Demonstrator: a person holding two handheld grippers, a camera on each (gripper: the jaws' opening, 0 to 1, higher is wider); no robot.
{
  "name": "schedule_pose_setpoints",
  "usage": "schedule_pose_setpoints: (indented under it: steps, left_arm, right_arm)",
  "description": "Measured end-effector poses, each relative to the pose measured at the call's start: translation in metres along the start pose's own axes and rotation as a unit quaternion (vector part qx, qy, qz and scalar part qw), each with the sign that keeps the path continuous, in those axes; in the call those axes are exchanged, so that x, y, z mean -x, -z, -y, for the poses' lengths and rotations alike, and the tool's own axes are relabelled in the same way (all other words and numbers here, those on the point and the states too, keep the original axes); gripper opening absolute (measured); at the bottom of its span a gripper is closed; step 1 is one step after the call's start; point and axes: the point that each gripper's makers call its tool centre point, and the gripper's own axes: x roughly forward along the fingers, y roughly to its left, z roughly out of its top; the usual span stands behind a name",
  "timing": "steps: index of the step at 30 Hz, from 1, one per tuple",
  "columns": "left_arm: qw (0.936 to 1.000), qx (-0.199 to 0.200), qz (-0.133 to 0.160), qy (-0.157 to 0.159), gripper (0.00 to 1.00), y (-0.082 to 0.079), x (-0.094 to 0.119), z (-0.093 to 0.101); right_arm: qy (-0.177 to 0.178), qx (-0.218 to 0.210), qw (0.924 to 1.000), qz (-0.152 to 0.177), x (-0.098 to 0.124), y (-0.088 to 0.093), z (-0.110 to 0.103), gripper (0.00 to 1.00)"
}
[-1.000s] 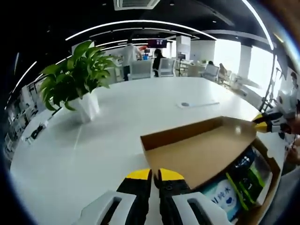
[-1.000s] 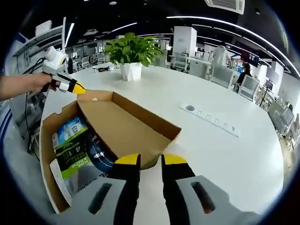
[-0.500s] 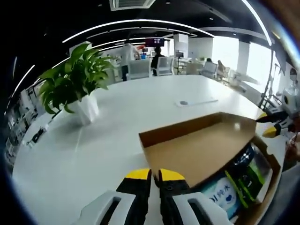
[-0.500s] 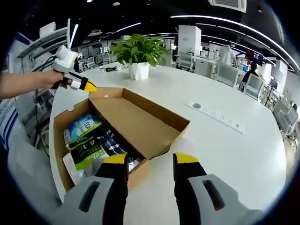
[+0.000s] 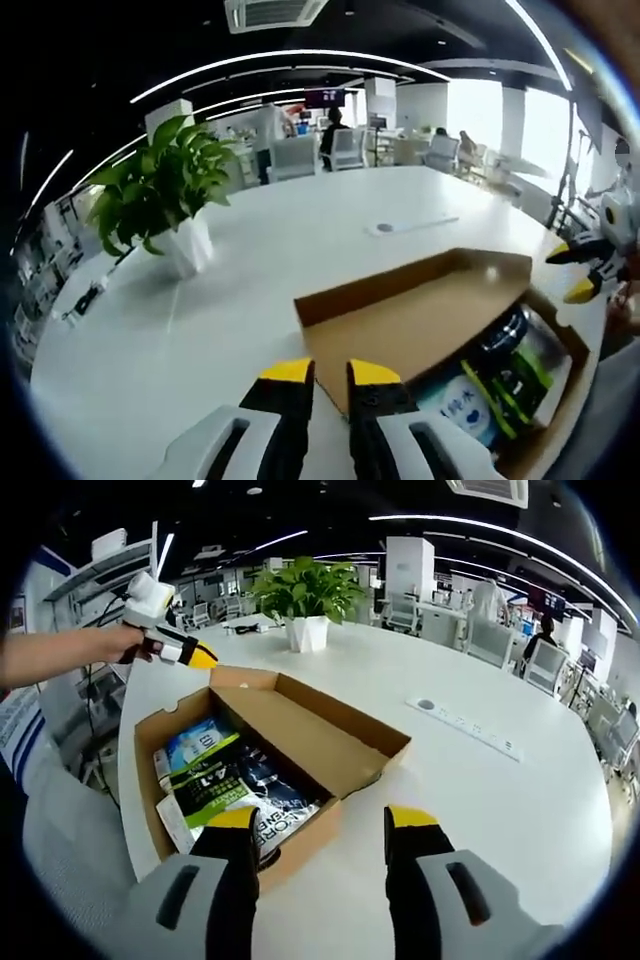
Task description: Operate the shoe box by opening the lid, removing the specified soft item, and placing it in the target area until the item is outside and the box remains undamaged.
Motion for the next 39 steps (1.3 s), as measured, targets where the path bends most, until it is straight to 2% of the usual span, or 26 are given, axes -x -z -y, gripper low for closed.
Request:
schedule_pose_setpoints:
  steps: [8,11,23,33,39]
  left_arm:
    - [0.9999,-0.005,0.005,0.013,0.17,0.0,0.011,0.017]
    - [0.9997,-0.006,0.001,0.024,0.18,0.005,0.017,0.032]
    - [0.9981,0.001,-0.012,0.06,0.22,0.019,0.025,0.066]
    - [0.9943,0.013,-0.031,0.101,0.25,0.037,0.019,0.093]
    - [0.991,0.033,-0.037,0.124,0.26,0.045,0.017,0.112]
  right_arm:
    - [-0.004,0.011,0.9999,0.0,0.009,0.004,-0.005,0.51]
    - [-0.004,0.013,0.9999,0.0,0.014,0.006,-0.007,0.51]
    - [-0.008,0.03,0.9995,0.009,0.025,0.007,-0.012,0.57]
    - [0.0,0.05,0.9987,0.013,0.034,0.009,-0.011,0.61]
    - [-0.002,0.052,0.9986,0.012,0.037,0.012,-0.013,0.63]
